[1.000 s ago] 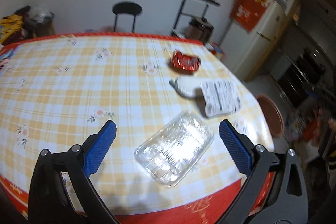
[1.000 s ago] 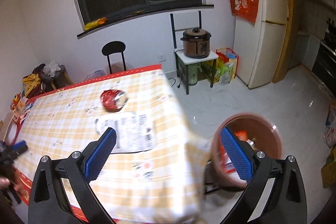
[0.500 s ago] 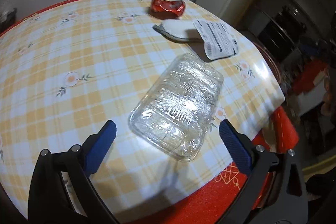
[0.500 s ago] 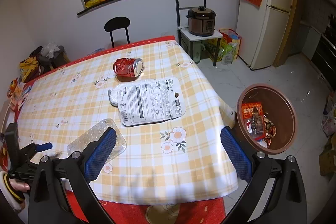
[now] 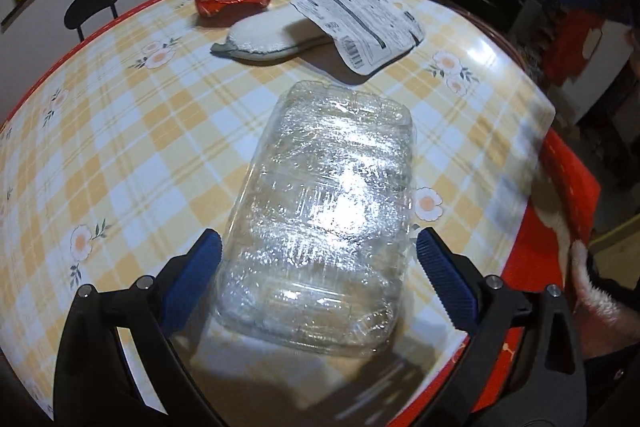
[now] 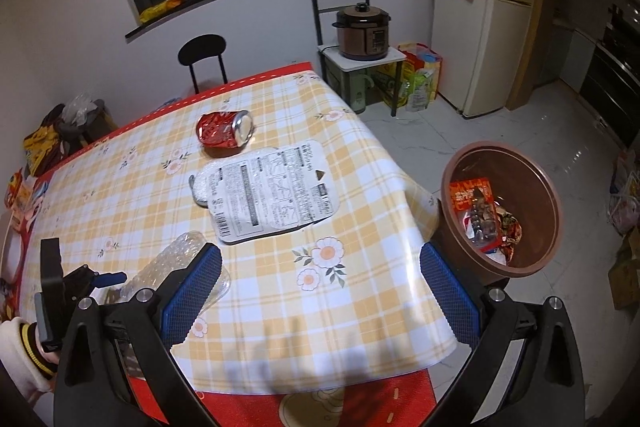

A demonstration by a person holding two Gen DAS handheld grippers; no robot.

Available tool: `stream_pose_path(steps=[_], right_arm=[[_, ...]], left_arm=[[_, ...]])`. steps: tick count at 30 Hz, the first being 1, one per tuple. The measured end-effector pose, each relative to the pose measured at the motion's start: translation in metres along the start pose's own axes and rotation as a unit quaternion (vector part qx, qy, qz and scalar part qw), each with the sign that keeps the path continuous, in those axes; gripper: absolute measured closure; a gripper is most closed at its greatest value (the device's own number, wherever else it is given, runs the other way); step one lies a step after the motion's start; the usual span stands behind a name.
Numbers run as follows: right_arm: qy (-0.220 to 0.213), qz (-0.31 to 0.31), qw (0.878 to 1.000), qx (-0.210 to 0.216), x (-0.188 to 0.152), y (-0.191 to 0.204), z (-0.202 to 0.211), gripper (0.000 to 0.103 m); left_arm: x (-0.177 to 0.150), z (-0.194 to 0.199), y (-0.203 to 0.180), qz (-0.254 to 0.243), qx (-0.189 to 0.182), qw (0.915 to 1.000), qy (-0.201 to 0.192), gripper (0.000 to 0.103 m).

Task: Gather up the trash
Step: 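Close the left tool on the edge of the clear plastic tray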

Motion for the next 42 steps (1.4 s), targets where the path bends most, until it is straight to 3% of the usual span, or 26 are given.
stream_pose_path(steps=[8,24,25,26,28,34,42], right_arm=[[0.0,-0.026,1.0,-0.01,0.001,-0.015,-0.001,0.005],[0.002,-0.001,1.0,0.007,0.009,0.004,-0.004,0.005],[0.002,0.0,1.0,0.008,0.01,0.004,-0.004,0.005],[0.001,0.0,1.0,0.009,0.01,0.004,-0.004,0.005],[0.0,-0.001,1.0,0.01,0.01,0.004,-0.004,0.005],[0.001,0.0,1.0,0.017,0.009,0.007,-0.005,0.005],[0.039,0.015,0.999,0.035,-0.009,0.022,-0.028,0.005]], left_arm=[[0.002,-0.006,0.004,-0.012,-0.004,0.9999,0.009,0.012],[0.002,-0.009,0.001,0.0,0.0,1.0,0.006,0.01],[0.002,-0.008,0.001,0.0,0.0,1.0,0.004,0.015],[0.002,-0.005,0.002,0.007,-0.006,1.0,-0.001,0.03],[0.004,0.0,0.009,0.031,-0.021,0.9993,-0.007,0.048],[-0.001,0.007,0.022,0.077,-0.039,0.9962,-0.002,0.068],[-0.024,0.018,0.042,0.165,-0.063,0.9842,-0.008,0.063]])
Point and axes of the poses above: each gripper's, at about its wrist camera, not at the fingertips, and z roughly against the way its jaws point, y to its left, x to its top, the point moved 3 cm from there along -z, roughly the way its jaws point, and after that the axes turned 1 degree about -x, right-handed, at the moved point
